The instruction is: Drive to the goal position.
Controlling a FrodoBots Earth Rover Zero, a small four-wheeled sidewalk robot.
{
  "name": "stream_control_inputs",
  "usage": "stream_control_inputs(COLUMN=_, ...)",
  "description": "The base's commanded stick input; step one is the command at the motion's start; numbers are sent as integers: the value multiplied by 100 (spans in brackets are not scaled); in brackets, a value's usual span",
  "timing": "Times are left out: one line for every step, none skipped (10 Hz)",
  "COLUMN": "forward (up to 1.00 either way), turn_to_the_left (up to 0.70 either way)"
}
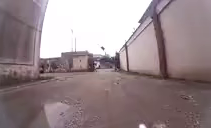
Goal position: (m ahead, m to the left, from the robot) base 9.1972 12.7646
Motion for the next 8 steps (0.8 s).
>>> stream_control_inputs(forward=70, turn_to_the_left=0)
stream_control_inputs(forward=70, turn_to_the_left=0)
stream_control_inputs(forward=70, turn_to_the_left=0)
stream_control_inputs(forward=70, turn_to_the_left=0)
stream_control_inputs(forward=70, turn_to_the_left=0)
stream_control_inputs(forward=70, turn_to_the_left=0)
stream_control_inputs(forward=70, turn_to_the_left=0)
stream_control_inputs(forward=70, turn_to_the_left=0)
